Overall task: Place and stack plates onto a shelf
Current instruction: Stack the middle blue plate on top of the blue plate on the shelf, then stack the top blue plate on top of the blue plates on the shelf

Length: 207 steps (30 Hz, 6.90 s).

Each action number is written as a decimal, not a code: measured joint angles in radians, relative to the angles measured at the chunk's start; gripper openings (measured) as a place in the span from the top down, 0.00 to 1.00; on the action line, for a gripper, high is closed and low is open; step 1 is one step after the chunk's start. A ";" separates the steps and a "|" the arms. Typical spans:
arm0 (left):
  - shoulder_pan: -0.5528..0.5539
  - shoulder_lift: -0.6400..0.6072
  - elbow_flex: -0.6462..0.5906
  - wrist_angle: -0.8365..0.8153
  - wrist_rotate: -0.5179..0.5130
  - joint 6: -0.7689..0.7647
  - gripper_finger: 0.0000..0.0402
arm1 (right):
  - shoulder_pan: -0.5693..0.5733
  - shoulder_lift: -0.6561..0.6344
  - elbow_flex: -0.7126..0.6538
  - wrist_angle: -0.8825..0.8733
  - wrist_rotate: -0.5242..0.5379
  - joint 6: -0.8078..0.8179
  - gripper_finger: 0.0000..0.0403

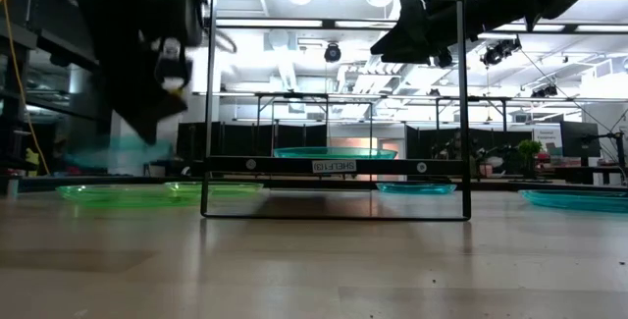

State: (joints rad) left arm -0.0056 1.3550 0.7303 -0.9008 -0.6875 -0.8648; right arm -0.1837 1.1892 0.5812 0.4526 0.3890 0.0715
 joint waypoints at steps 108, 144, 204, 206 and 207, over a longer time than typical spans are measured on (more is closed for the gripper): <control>-0.187 0.108 0.012 1.039 0.301 1.544 0.58 | 0.000 0.000 0.000 -0.031 0.000 0.025 0.54; 0.214 -0.434 -0.339 1.283 0.858 1.075 0.58 | -0.159 0.003 0.000 -0.398 0.235 0.403 0.54; 0.213 -0.433 -0.338 1.263 0.851 1.053 0.58 | -0.463 0.484 -0.010 -0.335 0.206 0.560 0.98; 0.213 -0.433 -0.338 1.263 0.823 1.049 0.58 | -0.462 0.444 -0.012 -0.383 0.216 0.541 0.99; 0.213 -0.433 -0.338 1.263 0.812 1.049 0.58 | -0.461 0.419 -0.012 -0.405 0.222 0.534 0.99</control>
State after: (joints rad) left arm 0.2077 0.9218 0.3923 0.3626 0.1248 0.1842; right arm -0.6450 1.6081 0.5690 0.0477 0.6105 0.6053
